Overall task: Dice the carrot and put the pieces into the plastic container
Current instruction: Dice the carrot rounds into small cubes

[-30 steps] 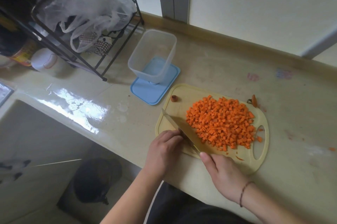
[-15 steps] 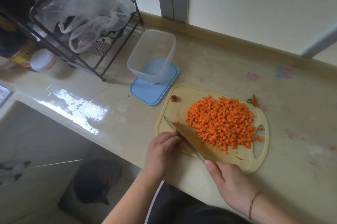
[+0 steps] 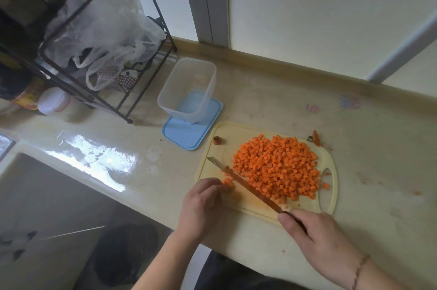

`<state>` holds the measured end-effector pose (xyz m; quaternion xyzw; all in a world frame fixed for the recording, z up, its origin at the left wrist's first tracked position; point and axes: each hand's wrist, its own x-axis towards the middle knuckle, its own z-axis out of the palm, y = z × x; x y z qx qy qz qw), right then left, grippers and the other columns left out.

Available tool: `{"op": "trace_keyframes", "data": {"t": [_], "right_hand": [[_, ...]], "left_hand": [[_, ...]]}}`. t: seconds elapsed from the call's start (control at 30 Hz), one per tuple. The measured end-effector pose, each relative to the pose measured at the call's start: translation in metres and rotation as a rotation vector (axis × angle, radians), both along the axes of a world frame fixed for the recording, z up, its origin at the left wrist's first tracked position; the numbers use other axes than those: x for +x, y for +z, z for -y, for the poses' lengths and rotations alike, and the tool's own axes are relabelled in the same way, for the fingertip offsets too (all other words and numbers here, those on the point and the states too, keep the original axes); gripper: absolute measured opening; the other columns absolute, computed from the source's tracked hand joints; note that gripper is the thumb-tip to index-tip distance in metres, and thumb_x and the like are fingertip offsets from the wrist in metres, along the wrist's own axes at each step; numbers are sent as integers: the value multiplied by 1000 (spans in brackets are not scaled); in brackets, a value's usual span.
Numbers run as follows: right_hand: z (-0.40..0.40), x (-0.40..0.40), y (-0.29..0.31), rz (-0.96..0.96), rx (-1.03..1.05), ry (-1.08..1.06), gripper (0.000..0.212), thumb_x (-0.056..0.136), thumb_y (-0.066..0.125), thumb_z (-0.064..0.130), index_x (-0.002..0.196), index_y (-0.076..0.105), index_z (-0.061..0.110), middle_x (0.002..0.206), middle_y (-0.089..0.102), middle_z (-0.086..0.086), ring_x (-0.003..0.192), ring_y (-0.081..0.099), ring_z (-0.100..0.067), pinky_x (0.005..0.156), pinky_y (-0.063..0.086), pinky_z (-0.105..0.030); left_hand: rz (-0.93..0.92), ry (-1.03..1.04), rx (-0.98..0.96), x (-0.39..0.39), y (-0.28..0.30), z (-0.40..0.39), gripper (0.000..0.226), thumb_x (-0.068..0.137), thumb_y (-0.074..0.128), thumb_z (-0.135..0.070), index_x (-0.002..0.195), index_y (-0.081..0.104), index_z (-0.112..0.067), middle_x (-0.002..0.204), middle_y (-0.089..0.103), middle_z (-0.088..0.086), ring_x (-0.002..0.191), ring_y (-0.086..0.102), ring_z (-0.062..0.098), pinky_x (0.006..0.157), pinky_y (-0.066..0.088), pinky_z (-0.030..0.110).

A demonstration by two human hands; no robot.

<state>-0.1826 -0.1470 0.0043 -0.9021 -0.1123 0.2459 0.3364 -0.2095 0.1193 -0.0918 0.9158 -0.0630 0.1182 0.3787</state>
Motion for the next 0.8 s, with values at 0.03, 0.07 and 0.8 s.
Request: {"op": "trace_keyframes", "data": {"t": [0.03,0.07,0.8], "right_hand": [[9,3,0,23,-19,-20,72,73,15,89,64,46,24,58,56,7,52,52,-11,51,39,-27],[16,5,0,29,-21,-59,75,70,14,91,62,46,24,56,56,7,50,52,-10,50,39,-26],[-34,-4,-6,-204,2,-77,42,77,27,77,62,53,47,57,57,15,54,48,5,63,35,-20]], "left_hand": [[14,7,-20,1,2,-2,18,89,59,-12,99,75,-12,108,64,-4,96,62,12,81,52,20],[29,-2,-23,3,4,-5,17,90,60,-13,100,74,-13,111,62,-5,98,61,13,84,51,20],[21,96,40,11,-12,22,18,91,64,-31,101,75,-21,98,67,-3,84,65,18,72,53,31]]}}
